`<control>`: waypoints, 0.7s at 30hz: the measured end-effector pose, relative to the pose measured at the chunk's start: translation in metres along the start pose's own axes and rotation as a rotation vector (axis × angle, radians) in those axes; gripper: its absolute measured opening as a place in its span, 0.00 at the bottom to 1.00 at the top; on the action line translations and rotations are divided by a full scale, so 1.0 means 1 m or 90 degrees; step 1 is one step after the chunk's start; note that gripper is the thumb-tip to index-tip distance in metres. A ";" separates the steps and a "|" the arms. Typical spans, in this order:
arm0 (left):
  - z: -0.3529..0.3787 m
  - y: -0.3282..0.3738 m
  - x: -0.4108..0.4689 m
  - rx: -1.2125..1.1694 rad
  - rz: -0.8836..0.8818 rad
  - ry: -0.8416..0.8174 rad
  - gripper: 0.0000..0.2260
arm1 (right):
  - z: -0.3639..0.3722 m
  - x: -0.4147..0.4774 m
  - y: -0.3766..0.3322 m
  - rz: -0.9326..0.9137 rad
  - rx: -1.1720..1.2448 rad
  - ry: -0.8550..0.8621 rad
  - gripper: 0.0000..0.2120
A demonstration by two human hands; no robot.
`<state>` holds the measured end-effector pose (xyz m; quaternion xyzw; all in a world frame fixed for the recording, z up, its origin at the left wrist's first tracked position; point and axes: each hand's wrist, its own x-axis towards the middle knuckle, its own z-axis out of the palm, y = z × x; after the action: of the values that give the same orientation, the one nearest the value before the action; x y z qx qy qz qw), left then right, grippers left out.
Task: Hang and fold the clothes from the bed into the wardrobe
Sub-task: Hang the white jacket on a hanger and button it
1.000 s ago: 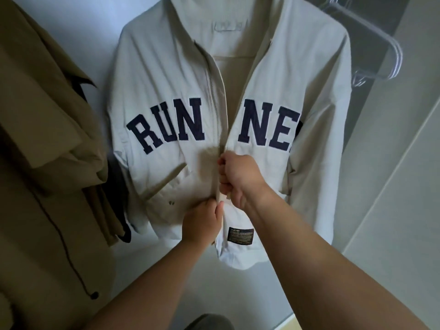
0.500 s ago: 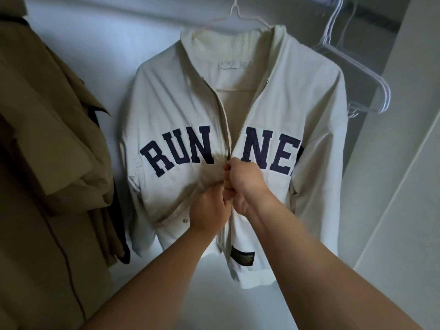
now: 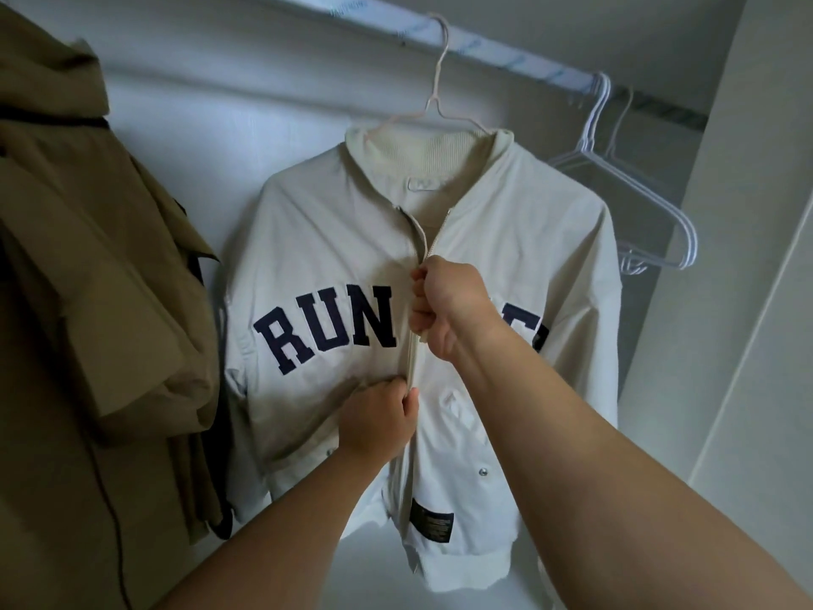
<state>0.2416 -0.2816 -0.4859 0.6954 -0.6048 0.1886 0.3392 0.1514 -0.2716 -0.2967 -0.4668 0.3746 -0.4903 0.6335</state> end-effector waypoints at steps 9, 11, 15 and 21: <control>0.006 0.000 0.007 0.012 0.000 0.004 0.17 | 0.010 0.006 -0.019 -0.033 0.012 0.000 0.12; 0.007 -0.001 0.009 0.018 -0.011 -0.015 0.17 | 0.011 0.006 -0.023 -0.036 0.013 -0.002 0.12; 0.000 0.003 0.017 0.050 -0.038 -0.094 0.20 | 0.007 0.005 -0.019 -0.033 0.014 -0.018 0.12; -0.079 0.018 0.063 -0.219 -0.046 0.125 0.15 | -0.002 0.003 -0.016 -0.023 -0.009 -0.069 0.12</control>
<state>0.2480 -0.2717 -0.3838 0.6269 -0.5664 0.1373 0.5170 0.1461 -0.2765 -0.2819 -0.5038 0.3348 -0.4731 0.6406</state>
